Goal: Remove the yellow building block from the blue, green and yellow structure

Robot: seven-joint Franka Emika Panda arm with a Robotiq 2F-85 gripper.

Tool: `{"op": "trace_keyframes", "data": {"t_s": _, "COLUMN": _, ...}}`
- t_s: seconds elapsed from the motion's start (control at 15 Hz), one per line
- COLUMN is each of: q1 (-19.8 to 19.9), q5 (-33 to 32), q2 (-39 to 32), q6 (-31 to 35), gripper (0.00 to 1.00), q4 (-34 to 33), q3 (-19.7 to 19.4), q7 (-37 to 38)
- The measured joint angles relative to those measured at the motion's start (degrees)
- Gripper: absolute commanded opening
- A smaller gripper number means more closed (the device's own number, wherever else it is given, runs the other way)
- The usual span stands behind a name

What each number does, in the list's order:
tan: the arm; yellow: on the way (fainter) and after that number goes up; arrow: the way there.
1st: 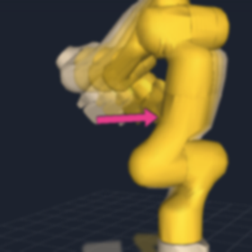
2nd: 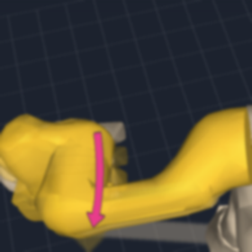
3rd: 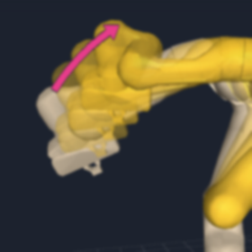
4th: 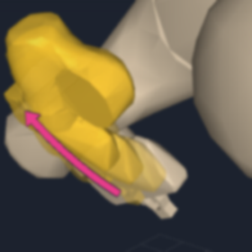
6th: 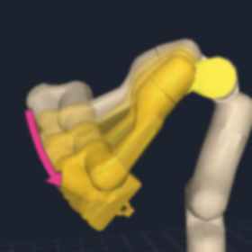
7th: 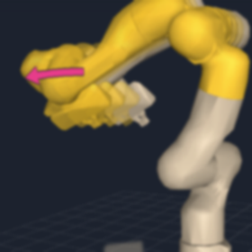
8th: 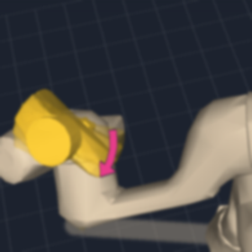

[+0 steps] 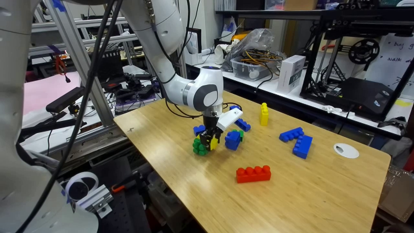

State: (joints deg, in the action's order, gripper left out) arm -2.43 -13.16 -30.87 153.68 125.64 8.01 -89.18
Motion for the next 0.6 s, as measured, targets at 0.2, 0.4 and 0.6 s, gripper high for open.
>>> {"op": "trace_keyframes", "data": {"t_s": 0.2, "q1": 0.03, "q5": 0.0, "q2": -0.03, "q6": -0.68, "gripper": 0.42, "q4": 0.0, "q3": 0.01, "q7": 0.0}}
{"op": "trace_keyframes", "data": {"t_s": 0.4, "q1": 1.02, "q5": 0.81, "q2": -0.27, "q6": -5.12, "gripper": 0.42, "q4": -0.29, "q3": 1.24, "q7": -2.22}}
{"op": "trace_keyframes", "data": {"t_s": 0.6, "q1": 3.79, "q5": 4.42, "q2": -1.27, "q6": -10.69, "gripper": 0.42, "q4": -1.74, "q3": 3.55, "q7": -8.19}}
